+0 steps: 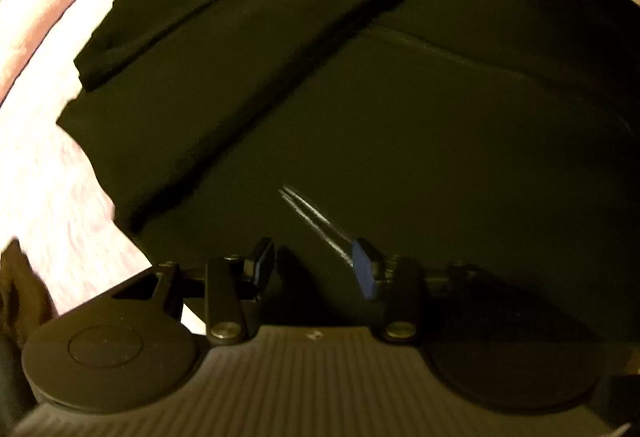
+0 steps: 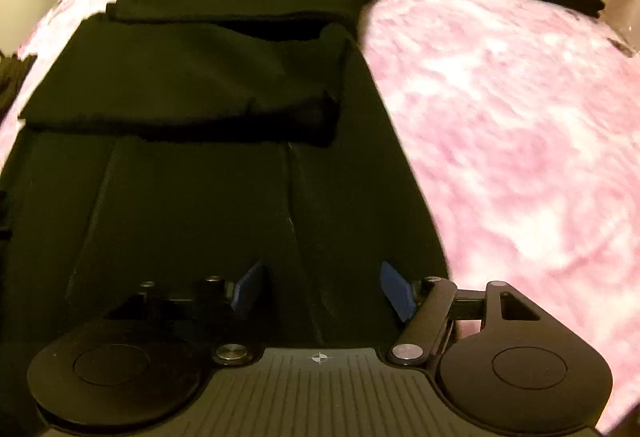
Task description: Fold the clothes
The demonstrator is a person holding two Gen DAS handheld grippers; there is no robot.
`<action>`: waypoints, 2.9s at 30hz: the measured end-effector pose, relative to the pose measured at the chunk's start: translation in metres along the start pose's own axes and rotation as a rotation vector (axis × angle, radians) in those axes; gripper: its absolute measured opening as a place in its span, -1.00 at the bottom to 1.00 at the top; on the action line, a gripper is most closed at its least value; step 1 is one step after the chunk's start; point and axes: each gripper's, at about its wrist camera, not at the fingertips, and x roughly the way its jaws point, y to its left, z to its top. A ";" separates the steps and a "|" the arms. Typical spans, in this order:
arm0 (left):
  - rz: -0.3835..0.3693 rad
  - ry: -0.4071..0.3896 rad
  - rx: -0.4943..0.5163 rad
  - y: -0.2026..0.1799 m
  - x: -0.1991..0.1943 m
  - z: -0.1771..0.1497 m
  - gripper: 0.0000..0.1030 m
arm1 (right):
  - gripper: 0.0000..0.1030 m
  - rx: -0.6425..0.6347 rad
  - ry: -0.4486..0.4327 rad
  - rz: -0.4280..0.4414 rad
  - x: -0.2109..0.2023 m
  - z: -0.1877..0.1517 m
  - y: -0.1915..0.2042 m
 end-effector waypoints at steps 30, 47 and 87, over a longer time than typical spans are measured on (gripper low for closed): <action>0.032 -0.297 0.862 -0.158 -0.067 -0.174 -0.71 | 0.75 -0.172 -0.103 -0.081 -0.095 -0.130 0.122; -0.230 -0.347 -0.041 -0.009 -0.132 -0.047 -0.94 | 0.88 -0.799 -0.378 0.002 -0.063 -0.168 0.223; -0.121 -0.291 -0.293 -0.034 -0.234 -0.146 -0.97 | -0.94 -1.086 -0.056 -0.262 -0.196 -0.260 0.113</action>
